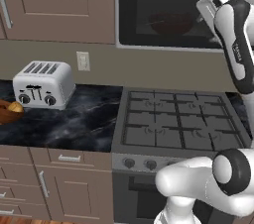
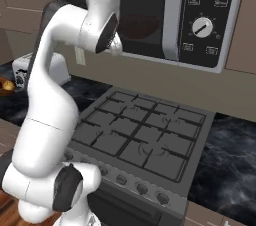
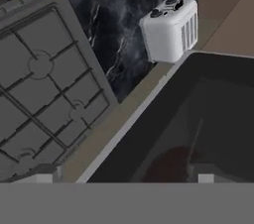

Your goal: Place the bowl containing the kebab skewer and fish in the microwave. Close the microwave door and press the start button to microwave the meal.

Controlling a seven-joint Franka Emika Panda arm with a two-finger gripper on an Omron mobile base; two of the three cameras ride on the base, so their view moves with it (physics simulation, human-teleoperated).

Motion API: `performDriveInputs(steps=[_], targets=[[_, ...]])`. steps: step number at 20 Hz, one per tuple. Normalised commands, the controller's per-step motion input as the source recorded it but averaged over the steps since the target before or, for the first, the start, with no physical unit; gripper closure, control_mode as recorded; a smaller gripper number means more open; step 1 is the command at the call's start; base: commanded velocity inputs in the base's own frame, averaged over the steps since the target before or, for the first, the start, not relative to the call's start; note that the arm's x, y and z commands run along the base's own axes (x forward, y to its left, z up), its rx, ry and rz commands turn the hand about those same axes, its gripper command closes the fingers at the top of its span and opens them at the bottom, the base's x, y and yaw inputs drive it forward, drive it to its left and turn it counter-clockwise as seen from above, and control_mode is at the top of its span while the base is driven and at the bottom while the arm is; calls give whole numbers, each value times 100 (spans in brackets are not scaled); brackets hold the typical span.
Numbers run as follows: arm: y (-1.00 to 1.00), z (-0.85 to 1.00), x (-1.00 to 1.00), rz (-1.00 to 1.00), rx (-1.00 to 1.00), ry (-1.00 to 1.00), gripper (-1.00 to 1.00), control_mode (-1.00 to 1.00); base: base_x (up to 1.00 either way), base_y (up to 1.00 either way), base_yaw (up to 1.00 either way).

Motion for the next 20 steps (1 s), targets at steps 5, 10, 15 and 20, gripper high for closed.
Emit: performDriveInputs(steps=[5, 10, 15, 20], targets=[[24, 21, -100, -1, -10, -21, -100, -100, 0, 0, 0], [-51, 10, -100, -5, 3, -24, -100, -100, 0, 0, 0], [-86, 0, -90, 0, 7, -20, -100, -100, 0, 0, 0], [-60, -3, -72, 0, 5, -15, -100, -100, 0, 0, 0]])
